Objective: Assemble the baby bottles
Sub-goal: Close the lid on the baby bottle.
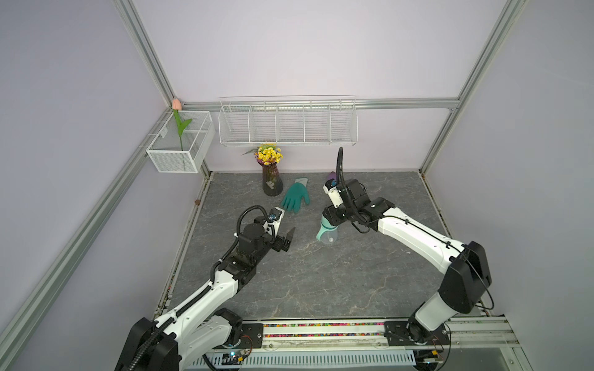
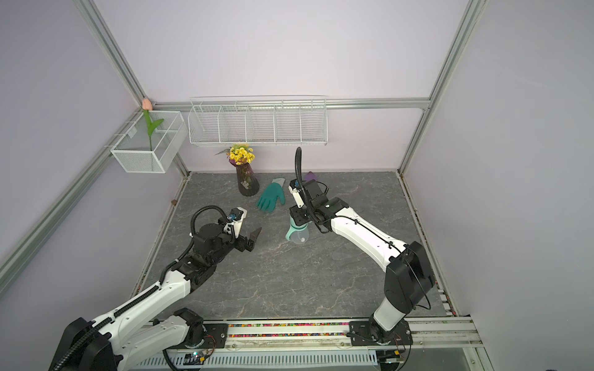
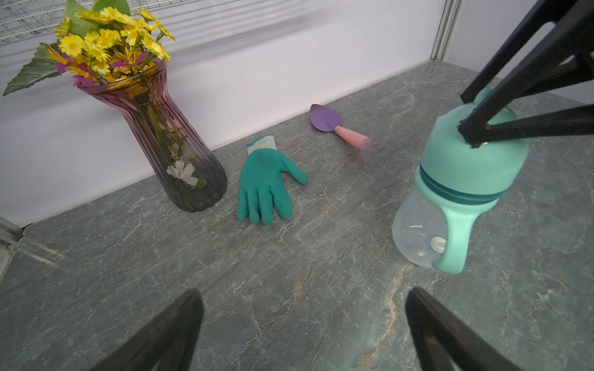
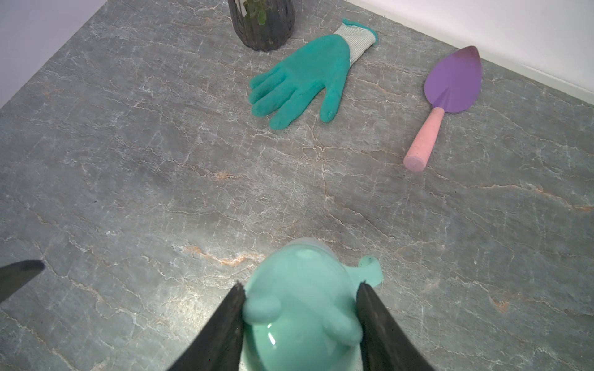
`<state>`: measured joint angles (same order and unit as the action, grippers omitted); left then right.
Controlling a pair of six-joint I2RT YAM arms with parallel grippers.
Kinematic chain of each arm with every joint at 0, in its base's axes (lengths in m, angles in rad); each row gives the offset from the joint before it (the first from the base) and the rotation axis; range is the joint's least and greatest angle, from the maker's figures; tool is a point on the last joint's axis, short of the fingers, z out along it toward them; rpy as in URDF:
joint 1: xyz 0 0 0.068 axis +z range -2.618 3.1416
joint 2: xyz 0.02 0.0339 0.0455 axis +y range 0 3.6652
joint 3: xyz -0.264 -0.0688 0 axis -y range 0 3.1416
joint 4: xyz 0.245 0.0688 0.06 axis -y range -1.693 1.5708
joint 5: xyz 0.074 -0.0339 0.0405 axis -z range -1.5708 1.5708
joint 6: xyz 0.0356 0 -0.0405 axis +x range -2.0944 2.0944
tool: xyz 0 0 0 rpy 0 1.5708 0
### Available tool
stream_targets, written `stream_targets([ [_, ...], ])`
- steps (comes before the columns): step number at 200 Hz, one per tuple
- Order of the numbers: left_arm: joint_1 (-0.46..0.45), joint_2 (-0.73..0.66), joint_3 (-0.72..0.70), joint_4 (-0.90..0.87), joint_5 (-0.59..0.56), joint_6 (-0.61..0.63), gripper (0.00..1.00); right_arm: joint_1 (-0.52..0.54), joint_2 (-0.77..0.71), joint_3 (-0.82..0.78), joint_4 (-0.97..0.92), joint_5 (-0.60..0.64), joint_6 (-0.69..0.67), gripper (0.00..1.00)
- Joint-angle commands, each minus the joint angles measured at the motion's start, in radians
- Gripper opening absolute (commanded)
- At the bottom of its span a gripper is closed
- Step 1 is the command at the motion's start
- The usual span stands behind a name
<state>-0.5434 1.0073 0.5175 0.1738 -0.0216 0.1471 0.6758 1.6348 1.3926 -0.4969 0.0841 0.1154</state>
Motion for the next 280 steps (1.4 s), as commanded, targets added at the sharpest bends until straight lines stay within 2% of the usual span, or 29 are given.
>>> stream_targets([
  [1,0.004,-0.001,0.039,0.009,0.001,0.002,0.99,-0.002,-0.015,-0.024,-0.003,-0.006,0.009,0.59],
  [20,0.005,0.004,0.043,0.009,0.0,0.002,0.99,0.0,-0.025,-0.025,-0.004,-0.004,0.007,0.69],
  [47,0.004,0.021,0.051,0.02,0.006,-0.004,0.99,-0.001,-0.053,-0.017,-0.006,0.0,-0.008,0.76],
  [101,0.003,0.102,0.129,0.046,0.063,-0.03,1.0,-0.005,-0.123,0.011,0.008,-0.026,-0.011,0.82],
  [111,0.003,0.118,0.153,0.062,0.076,-0.066,0.98,-0.008,-0.14,0.007,0.021,-0.024,-0.001,0.8],
  [127,0.003,0.156,0.21,0.074,0.103,-0.13,0.94,-0.019,-0.158,-0.008,0.039,-0.004,0.024,0.69],
  [143,-0.001,0.213,0.287,0.062,0.157,-0.18,0.85,-0.043,-0.165,-0.037,0.055,-0.012,0.05,0.59],
  [169,-0.039,0.332,0.426,0.018,0.213,-0.204,0.74,-0.077,-0.17,-0.102,0.094,-0.064,0.083,0.5],
  [213,-0.123,0.464,0.555,-0.013,0.257,-0.205,0.62,-0.099,-0.191,-0.164,0.137,-0.121,0.115,0.44],
  [280,-0.153,0.544,0.556,-0.009,0.28,-0.239,0.51,-0.102,-0.189,-0.217,0.204,-0.142,0.151,0.44],
])
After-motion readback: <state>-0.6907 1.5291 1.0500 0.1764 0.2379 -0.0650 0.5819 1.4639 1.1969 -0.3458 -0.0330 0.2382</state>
